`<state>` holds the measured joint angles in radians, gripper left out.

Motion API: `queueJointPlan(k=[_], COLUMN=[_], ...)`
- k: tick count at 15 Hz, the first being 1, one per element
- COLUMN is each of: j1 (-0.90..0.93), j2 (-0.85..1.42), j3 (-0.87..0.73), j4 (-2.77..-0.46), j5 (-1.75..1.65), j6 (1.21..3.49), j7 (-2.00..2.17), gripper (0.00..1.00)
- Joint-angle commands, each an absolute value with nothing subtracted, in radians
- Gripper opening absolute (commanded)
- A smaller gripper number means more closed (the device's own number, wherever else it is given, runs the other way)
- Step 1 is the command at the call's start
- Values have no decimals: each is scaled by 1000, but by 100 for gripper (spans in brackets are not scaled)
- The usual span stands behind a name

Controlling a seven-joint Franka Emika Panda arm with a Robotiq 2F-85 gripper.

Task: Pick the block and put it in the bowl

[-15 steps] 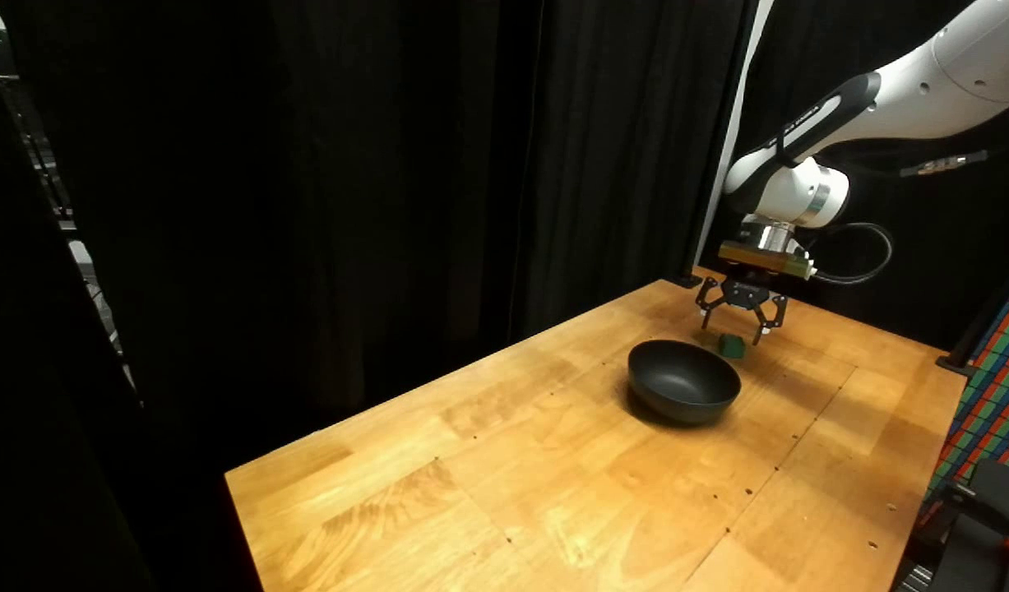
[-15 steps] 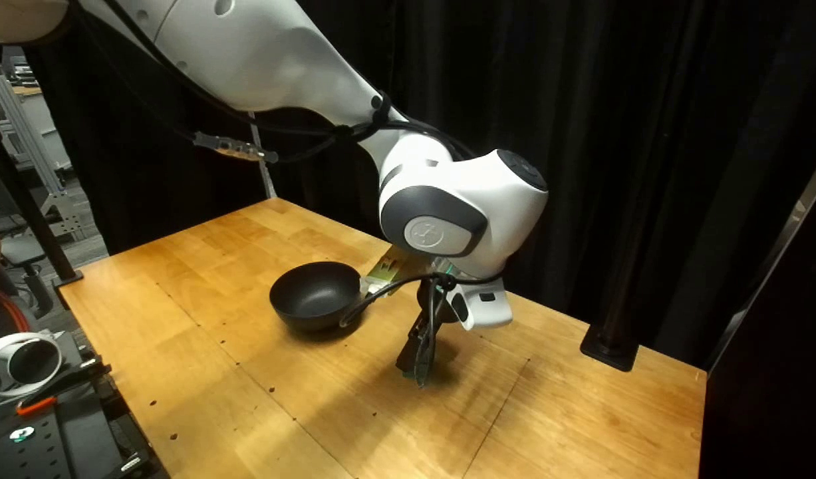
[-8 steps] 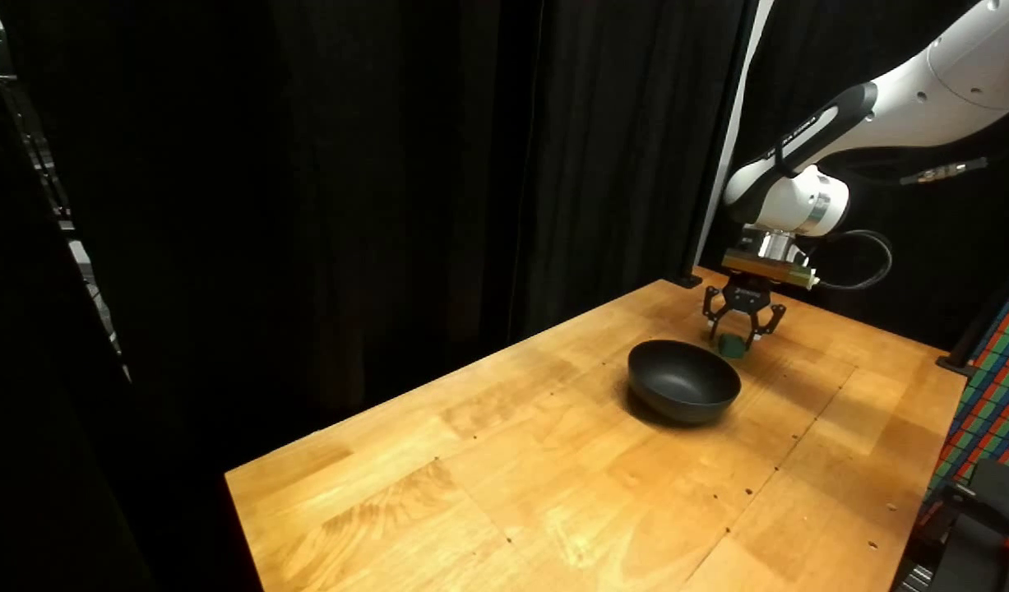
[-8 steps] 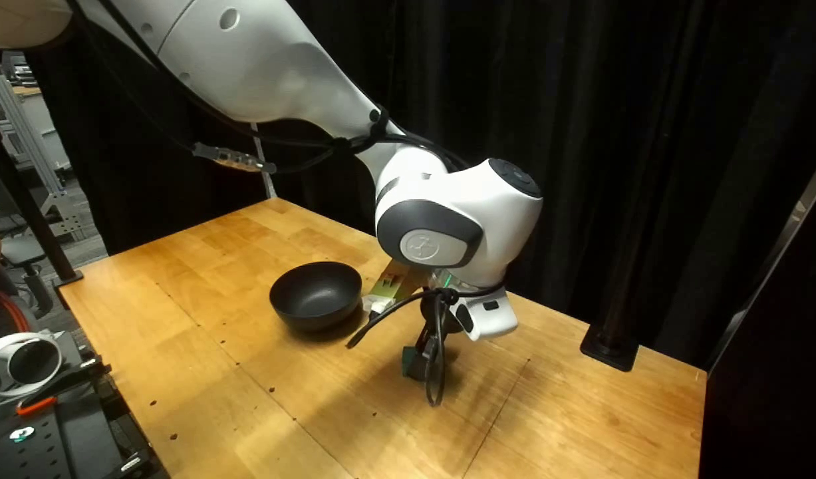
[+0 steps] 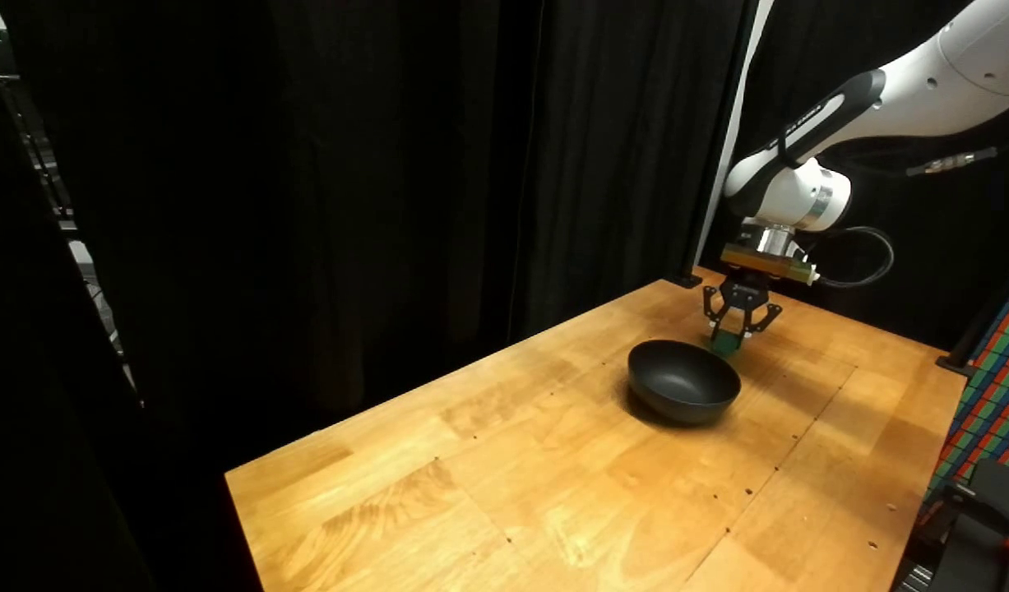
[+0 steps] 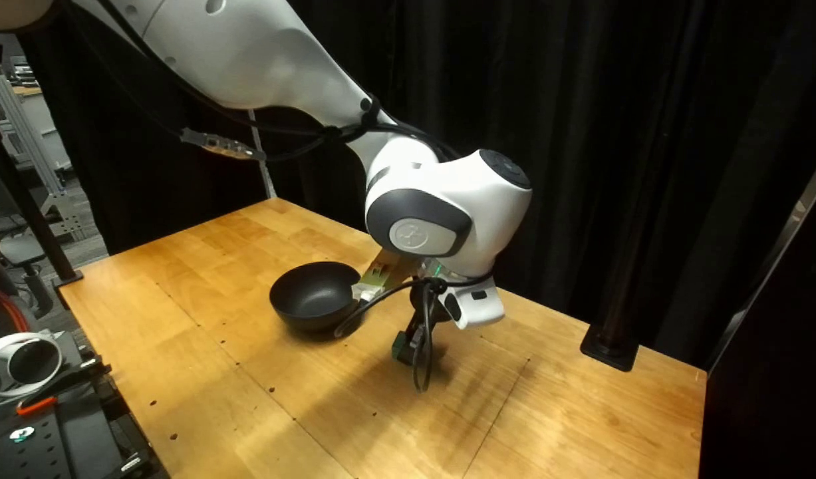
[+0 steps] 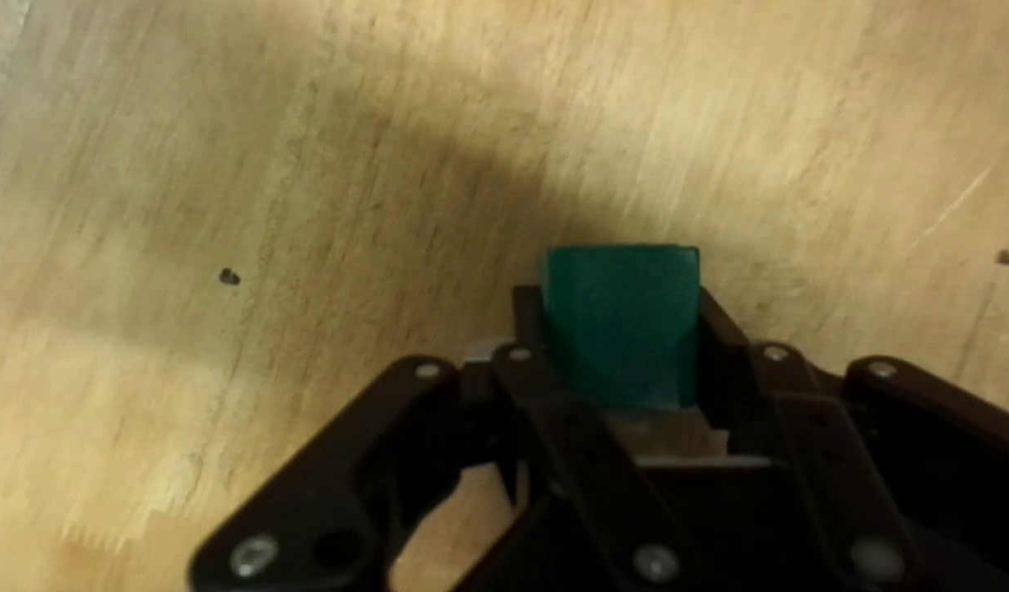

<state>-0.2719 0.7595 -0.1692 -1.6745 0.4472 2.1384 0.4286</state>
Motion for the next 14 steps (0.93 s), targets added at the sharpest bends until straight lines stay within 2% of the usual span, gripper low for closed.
queueJointPlan(k=[1, 4, 9, 10, 11, 12, 14], j1=[-256, -222, -193, -180, -174, -173, -174], j2=[568, 454, 423, 419, 414, 392, 339], j3=[-132, -97, -62, -73, -79, -82, -79], j4=[-1791, -1837, -1846, -1863, -1875, -1897, -1935], j5=[493, 502, 550, 545, 543, 559, 598], j6=[2136, 2124, 1833, 1807, 1784, 1788, 1813], j7=[400, 397, 435, 465, 476, 477, 443], gripper=[18, 18, 18, 68, 69, 74, 90])
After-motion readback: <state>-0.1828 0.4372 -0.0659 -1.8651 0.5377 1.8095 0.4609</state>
